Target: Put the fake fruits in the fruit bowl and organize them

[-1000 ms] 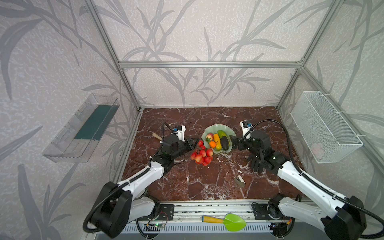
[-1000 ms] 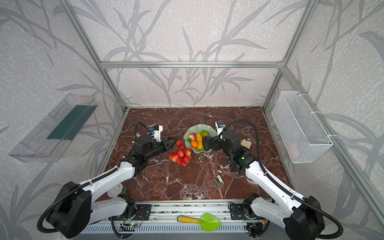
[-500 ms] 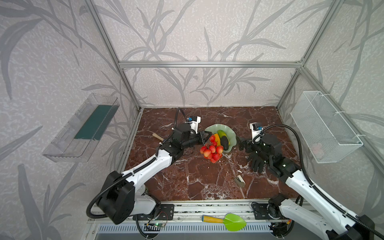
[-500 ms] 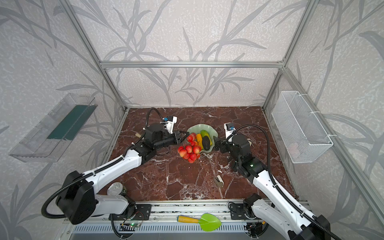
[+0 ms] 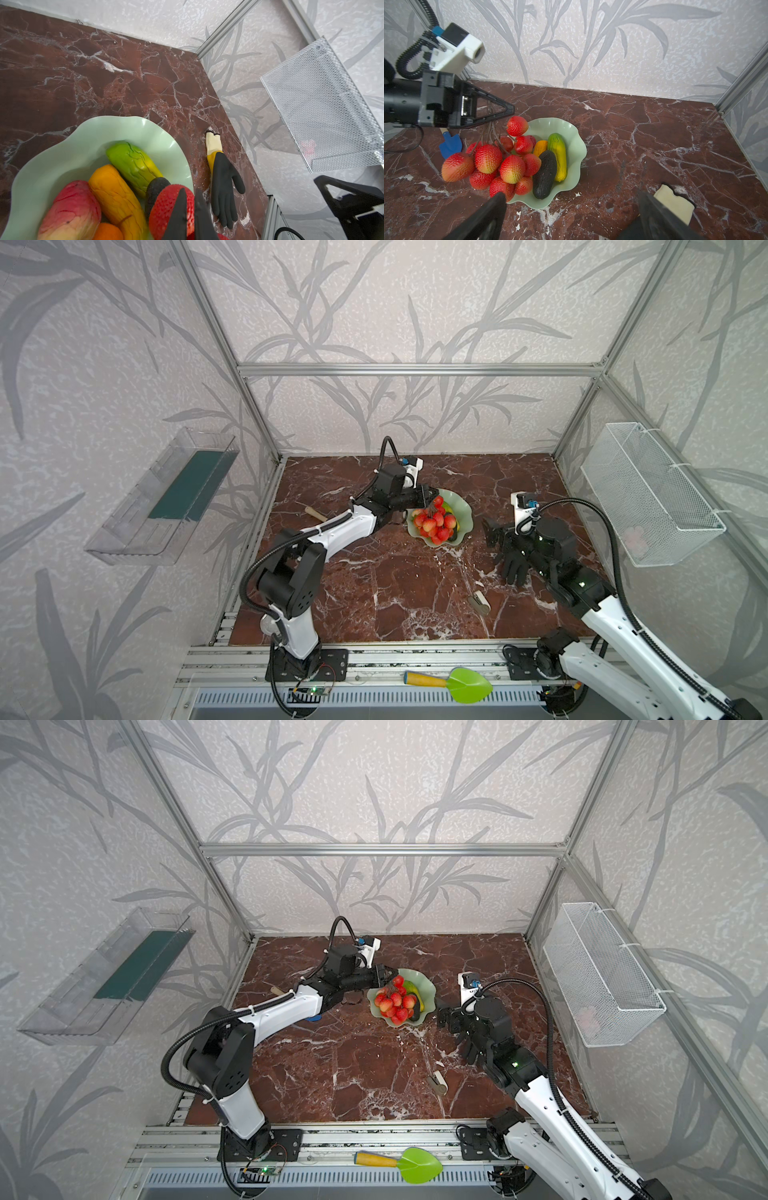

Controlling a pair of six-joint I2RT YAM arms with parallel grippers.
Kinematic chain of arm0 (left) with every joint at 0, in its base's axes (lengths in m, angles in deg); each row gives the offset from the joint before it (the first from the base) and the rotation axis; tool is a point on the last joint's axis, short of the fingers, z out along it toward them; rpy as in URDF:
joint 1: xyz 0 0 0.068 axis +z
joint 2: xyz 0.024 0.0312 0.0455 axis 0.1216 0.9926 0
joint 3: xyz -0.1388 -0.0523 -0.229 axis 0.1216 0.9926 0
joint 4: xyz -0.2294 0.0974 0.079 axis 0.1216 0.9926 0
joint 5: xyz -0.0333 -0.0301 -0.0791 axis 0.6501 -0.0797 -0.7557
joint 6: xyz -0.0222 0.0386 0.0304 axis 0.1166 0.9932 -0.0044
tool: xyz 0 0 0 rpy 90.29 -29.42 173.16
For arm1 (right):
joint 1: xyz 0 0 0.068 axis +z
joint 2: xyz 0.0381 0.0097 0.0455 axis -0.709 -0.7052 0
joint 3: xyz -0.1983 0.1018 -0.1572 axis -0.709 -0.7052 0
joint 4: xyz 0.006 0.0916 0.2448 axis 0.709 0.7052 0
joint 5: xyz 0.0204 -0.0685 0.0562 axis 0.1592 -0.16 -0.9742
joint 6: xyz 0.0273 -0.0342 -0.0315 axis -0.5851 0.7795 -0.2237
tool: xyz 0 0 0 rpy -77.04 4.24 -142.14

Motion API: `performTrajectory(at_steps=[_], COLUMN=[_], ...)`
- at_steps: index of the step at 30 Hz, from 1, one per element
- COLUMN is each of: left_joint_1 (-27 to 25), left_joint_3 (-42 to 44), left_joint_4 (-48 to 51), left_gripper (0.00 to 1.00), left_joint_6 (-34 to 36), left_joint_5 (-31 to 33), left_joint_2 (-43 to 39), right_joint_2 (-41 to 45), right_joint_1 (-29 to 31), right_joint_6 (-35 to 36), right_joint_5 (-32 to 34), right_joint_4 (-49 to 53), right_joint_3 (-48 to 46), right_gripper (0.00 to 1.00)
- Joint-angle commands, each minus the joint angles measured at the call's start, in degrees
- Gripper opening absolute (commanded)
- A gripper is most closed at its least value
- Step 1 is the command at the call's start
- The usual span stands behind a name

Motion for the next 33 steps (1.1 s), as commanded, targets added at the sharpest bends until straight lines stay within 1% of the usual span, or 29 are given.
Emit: performTrajectory(at_steps=[1,4,5,6,8,9,10,12,13,15,17,20,22,25,28,30,32,33], left_joint_1=[1.20,1.97,2.07,2.13,2.10,2.21,2.16,2.39,2.51,3.12,3.71,5.16,6.43,7.50,9.49,11.57,13.67,15.28], left_joint_3=[-2.73,-3.56,-3.93,-4.45,-5.11,-5.12,-5.08,-4.63,-4.42,-3.57,-1.03,7.57,15.60,27.76,37.61,43.83,50.55,53.50], left_joint_4=[-1.24,-2.06,-2.35,-2.47,-2.29,-2.38,-2.50,-2.59,-2.31,-2.29,-3.54,-6.63,-8.65,-9.05,-5.56,-5.91,-11.22,-14.33], left_gripper=[0.00,0.01,0.08,0.20,0.39,0.53,0.70,0.97,0.99,0.99,0.99,0.99,0.99,0.99,1.00,1.00,1.00,1.00], left_joint_6=[1.59,1.75,1.97,2.40,3.05,3.21,3.55,4.57,5.30,6.93,9.81,15.49,19.45,25.50,29.29,30.80,29.77,29.86], left_joint_5=[0.01,0.48,0.47,0.48,0.34,0.55,0.56,1.57,2.23,3.80,6.87,15.96,22.87,33.58,42.00,45.28,50.43,51.02], left_joint_2=[2.79,4.95,5.54,6.17,6.82,6.76,6.33,4.77,3.54,0.31,-4.55,-15.38,-24.37,-37.17,-46.34,-50.04,-51.42,-51.41], right_joint_2=[0.32,0.14,0.05,-0.22,-0.71,-1.12,-1.55,-2.10,-2.39,-3.05,-3.84,-5.74,-7.90,-10.94,-13.77,-15.62,-17.75,-19.19], right_joint_1=[-0.33,-0.47,-0.53,-0.61,-0.75,-0.92,-1.05,-1.49,-1.74,-2.47,-3.74,-7.24,-9.10,-10.31,-11.42,-11.52,-11.61,-11.61], right_joint_6=[-0.55,-0.45,-0.39,-0.33,-0.22,-0.07,0.01,0.12,0.23,0.46,0.44,-0.78,-0.97,0.07,0.92,2.87,5.54,7.59], right_joint_5=[-0.49,-0.49,-0.49,-0.42,-0.25,-0.23,-0.23,-0.39,-0.55,-0.95,-2.11,-6.18,-6.93,-3.83,-0.36,1.88,3.76,4.40], right_joint_4=[0.52,0.52,0.48,0.37,0.25,0.25,0.17,-0.06,-0.05,-0.29,-0.81,-2.65,-2.99,-5.88,-12.02,-18.91,-26.16,-29.31], right_joint_3=[-0.59,-0.67,-0.68,-0.69,-0.59,-0.41,-0.33,-0.25,-0.20,-0.03,0.13,-0.86,-1.11,-2.94,-6.53,-9.64,-12.62,-13.56], right_gripper=[0.99,0.99,0.99,0.99,0.99,0.99,0.99,0.99,0.99,0.99,0.99,0.99,0.99,0.99,0.99,0.99,0.99,0.99])
